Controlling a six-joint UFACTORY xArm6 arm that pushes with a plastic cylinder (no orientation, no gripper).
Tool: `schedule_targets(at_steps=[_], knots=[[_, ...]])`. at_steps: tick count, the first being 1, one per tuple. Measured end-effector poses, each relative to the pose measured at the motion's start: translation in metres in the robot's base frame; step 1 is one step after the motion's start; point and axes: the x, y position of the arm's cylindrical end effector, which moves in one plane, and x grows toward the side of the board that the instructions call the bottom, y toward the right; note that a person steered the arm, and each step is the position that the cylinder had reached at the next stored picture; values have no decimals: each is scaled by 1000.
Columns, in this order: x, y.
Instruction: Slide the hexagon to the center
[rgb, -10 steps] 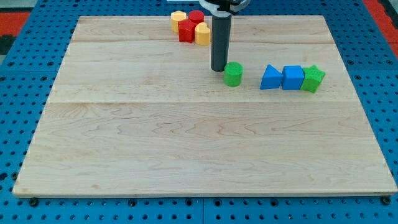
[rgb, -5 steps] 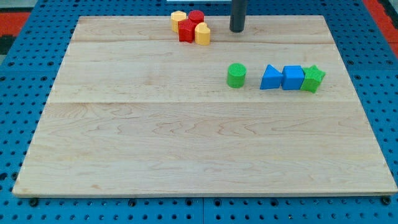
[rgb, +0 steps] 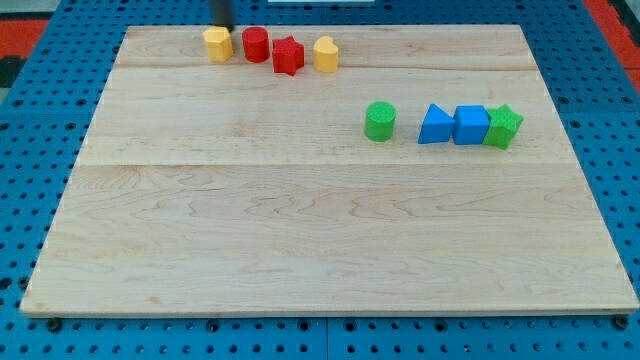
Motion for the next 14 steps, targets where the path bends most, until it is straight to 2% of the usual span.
schedule_targets(at_steps=[2,3,4,5,6,7,8,9,11,12,13,14], knots=[[14,-21],[-1,-19],[31,3],[88,3],[95,0],[77,-28],[41,-23],[34,2],[141,47],[135,18],[98,-4],[50,1]])
